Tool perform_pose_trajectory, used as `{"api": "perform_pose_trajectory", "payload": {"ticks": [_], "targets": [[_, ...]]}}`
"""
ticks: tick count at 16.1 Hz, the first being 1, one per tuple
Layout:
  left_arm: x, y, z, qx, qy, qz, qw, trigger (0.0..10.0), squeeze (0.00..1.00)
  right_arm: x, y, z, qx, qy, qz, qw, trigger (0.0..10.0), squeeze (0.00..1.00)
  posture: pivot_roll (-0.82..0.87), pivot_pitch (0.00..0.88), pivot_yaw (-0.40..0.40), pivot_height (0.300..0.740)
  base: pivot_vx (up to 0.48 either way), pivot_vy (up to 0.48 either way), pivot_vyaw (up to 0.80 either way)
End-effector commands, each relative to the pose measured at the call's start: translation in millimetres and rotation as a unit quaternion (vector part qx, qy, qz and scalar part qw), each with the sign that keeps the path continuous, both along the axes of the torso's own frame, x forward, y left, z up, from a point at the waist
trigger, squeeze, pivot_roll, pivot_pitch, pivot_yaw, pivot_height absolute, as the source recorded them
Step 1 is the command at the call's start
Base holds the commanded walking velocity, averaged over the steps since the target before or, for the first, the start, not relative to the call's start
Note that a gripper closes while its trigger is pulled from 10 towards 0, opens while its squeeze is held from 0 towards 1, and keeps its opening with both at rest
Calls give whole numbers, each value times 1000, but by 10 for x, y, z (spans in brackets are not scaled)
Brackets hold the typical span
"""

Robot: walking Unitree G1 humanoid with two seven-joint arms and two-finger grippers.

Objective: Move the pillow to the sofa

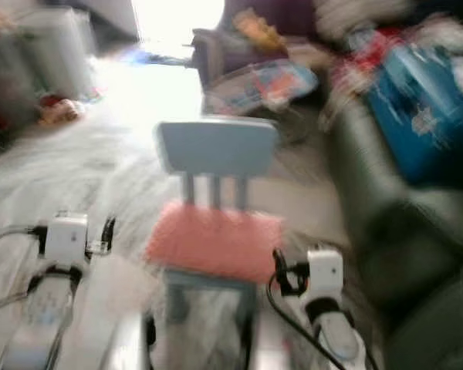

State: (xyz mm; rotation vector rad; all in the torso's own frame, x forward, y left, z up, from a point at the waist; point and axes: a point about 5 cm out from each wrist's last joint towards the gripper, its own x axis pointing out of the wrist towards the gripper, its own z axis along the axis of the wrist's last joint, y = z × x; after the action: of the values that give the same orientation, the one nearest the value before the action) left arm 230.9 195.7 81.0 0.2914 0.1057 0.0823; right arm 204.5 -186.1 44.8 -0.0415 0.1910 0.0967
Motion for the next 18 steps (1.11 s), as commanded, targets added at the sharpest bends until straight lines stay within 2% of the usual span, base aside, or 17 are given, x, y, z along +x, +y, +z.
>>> {"api": "perform_pose_trajectory", "payload": {"ticks": [1,15,18], "targets": [[-62,37,-107,-4,27,10,1000,10000,0,18,17,29,3,-6,1,1000,10000,0,42,0,-4,621,0,0,0],[-50,-25,-101,-32,26,-1,999,10000,0,69,-35,49,-14,-3,4,1000,10000,0,35,0,-22,621,0,0,0],[-50,-23,-99,-32,27,-2,999,10000,0,64,-32,45,-14,-2,5,1000,10000,0,34,0,-21,621,254,0,0]]}}
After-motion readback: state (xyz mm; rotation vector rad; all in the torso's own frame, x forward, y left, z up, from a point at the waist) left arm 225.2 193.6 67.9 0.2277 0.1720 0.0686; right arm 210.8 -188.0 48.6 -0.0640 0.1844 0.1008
